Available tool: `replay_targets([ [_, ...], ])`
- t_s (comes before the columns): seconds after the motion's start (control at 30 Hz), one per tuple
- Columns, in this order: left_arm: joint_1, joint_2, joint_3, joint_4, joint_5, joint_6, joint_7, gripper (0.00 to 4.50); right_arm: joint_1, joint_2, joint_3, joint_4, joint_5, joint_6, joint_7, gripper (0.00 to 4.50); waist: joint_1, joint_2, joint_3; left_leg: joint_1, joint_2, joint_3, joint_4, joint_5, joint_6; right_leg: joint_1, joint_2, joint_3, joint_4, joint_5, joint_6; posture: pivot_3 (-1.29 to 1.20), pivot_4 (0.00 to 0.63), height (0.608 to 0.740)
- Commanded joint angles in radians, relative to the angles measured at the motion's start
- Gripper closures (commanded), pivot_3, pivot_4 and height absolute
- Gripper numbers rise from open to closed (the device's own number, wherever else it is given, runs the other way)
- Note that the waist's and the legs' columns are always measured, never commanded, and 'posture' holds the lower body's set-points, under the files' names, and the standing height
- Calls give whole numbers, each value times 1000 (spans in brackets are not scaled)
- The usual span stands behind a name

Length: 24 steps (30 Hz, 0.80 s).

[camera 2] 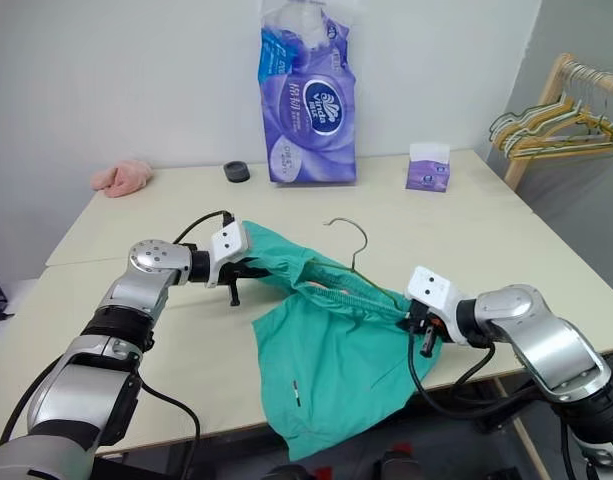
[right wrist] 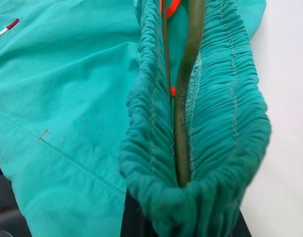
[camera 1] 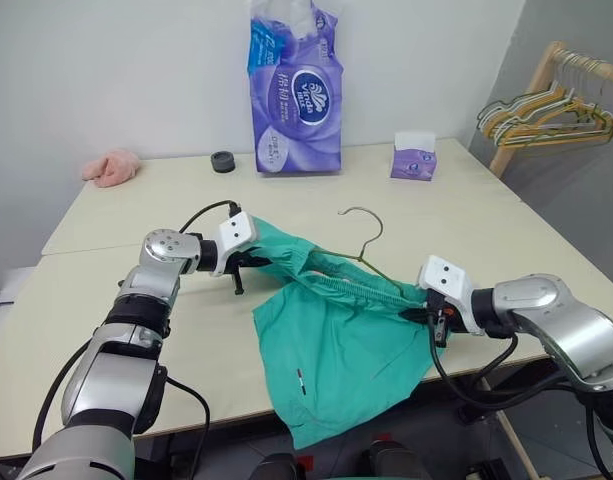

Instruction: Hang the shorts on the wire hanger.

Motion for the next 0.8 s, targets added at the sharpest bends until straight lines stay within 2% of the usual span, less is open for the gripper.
replay_targets([
  [0.03,-15,15,12,0,14,-7,19,4470,7,-22,-41,-44,28,1,6,4500,1,0,0,0,0,0,0,0,0,0,0,0,0,0,0,-111,0,740],
  [0.37,53,-13,16,-106,-25,44,-8,4470,9,-9,-61,-60,61,16,-22,4500,1,0,0,0,0,0,0,0,0,0,0,0,0,0,0,-109,0,740],
  [0.47,72,-10,11,-139,-16,42,-5,3919,14,-6,-67,-68,70,20,-34,4500,1,0,0,0,0,0,0,0,0,0,0,0,0,0,0,-111,0,740],
  [0.67,50,-5,48,-103,2,-38,117,2149,40,-2,-99,-89,102,49,-58,4500,2,0,0,0,0,0,0,0,0,0,0,0,0,0,0,-115,3,740],
  [0.8,3,24,117,-82,-31,-21,185,2149,66,20,-183,-99,153,116,-99,4500,1,0,0,0,0,0,0,0,0,0,0,0,0,0,0,-117,13,740],
])
